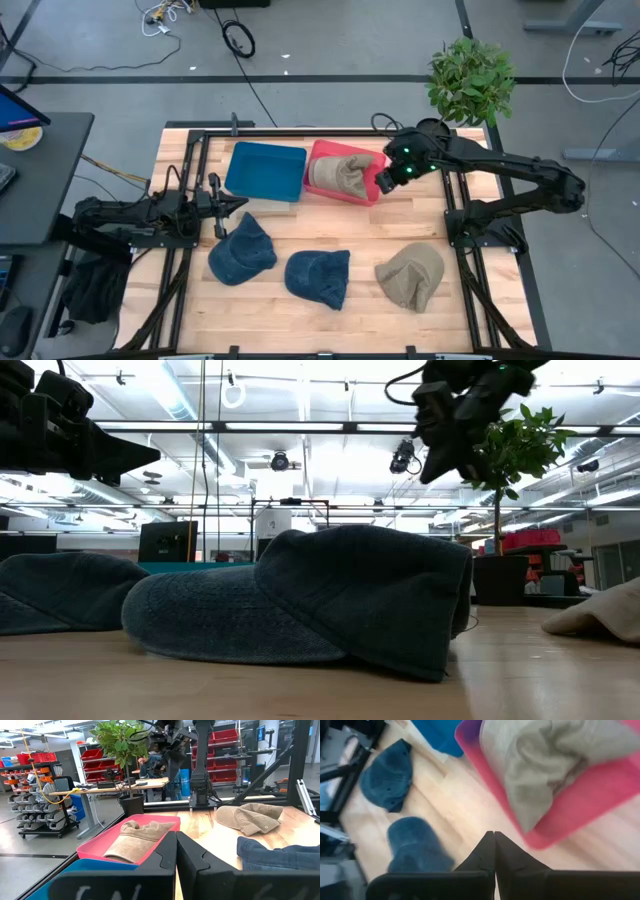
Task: Pick & Place hat
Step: Put the brown cap into the red bin
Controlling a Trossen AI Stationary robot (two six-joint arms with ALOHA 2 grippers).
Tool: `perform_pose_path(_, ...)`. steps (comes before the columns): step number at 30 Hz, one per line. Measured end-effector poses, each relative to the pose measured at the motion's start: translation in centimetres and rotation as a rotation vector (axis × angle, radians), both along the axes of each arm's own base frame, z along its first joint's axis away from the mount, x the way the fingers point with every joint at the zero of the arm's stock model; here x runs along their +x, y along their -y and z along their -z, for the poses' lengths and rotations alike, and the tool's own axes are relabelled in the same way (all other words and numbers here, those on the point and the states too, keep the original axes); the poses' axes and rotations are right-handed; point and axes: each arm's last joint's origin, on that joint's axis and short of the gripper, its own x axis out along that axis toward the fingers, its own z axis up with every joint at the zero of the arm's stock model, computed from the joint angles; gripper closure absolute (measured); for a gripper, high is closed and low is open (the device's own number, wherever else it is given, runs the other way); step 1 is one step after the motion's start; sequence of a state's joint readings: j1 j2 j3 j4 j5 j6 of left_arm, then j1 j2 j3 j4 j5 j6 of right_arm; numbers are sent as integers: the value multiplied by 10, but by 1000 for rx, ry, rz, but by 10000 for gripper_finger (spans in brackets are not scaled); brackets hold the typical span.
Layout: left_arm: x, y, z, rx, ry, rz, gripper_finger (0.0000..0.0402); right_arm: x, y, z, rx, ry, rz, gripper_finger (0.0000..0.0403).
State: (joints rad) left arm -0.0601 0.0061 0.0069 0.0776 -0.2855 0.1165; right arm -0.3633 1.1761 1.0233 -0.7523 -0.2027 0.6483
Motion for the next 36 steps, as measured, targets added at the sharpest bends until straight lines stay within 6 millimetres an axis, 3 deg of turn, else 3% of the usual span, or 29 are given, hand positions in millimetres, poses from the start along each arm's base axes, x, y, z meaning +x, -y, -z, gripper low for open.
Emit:
perform_pose_path(4, 0, 0, 0, 0, 0, 0, 399, -21, -10, 13, 117, 2, -14, 403)
perform_pose_path(12, 0, 0, 0, 0, 0, 0, 399, -63, -32, 63, 357, -45, -76, 403)
perform_pose_path(20, 0, 0, 0, 0, 0, 0, 399, -102, -50, 90, 433, -165, -85, 403)
perform_pose_path(24, 0, 0, 0, 0, 0, 0, 399, -112, -55, 103, 473, -185, -114, 398)
perform_pose_path(29, 0, 0, 0, 0, 0, 0, 399, -115, -56, 109, 467, -204, -140, 361)
perform_pose_path(36, 0, 0, 0, 0, 0, 0, 399, -118, -57, 120, 464, -245, -165, 265)
